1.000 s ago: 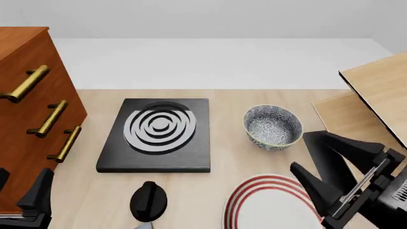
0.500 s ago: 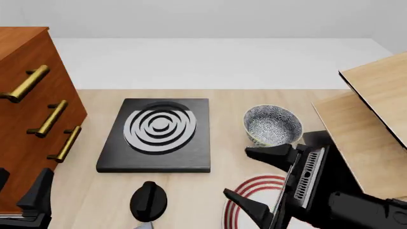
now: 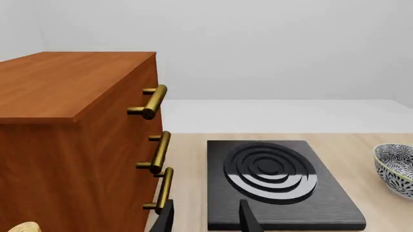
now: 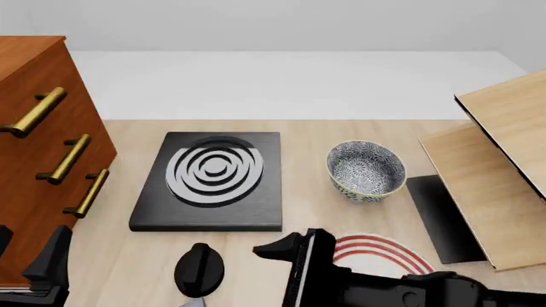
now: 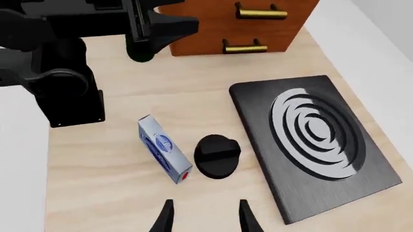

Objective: Pick up the cream cheese and put it in the bowl.

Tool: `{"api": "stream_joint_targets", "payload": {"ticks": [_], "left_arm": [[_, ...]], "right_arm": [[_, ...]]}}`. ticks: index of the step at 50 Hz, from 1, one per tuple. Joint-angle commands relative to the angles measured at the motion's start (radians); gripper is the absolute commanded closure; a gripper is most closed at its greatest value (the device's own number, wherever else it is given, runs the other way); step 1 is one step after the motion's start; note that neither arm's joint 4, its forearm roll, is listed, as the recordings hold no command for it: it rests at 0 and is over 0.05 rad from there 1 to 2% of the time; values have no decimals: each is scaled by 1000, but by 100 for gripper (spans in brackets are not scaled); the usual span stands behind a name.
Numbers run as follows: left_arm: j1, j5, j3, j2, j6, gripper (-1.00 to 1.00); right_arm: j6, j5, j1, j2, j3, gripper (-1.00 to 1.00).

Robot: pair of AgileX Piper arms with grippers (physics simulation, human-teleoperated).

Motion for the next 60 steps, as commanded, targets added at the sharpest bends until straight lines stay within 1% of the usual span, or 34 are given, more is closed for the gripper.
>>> {"api": "stream_joint_targets", "payload": {"ticks": [1,10,11,13,21,36,40,41,60], "left_arm": [[0,0,0,0,0,-100],[0,0,0,0,0,-100],[0,0,0,0,0,-100],[0,0,0,0,0,-100],[0,0,0,0,0,-100],[0,0,0,0,0,-100],[0,0,0,0,0,-100],[0,0,0,0,0,-100],[0,0,0,0,0,-100]], "right_arm": [[24,-58,65,140,-31,-100],[33,-86,75,192,-38,-100],[38,-110,74,231,-45,-100],[41,-132,75,260,-47,-100],[57,-169,87,315,-55,-100],[65,-216,88,404,-77,-100],[71,-232,88,431,-83,-100],[79,-245,93,459,-91,-100],[81,-259,104,526,-129,-100]]}}
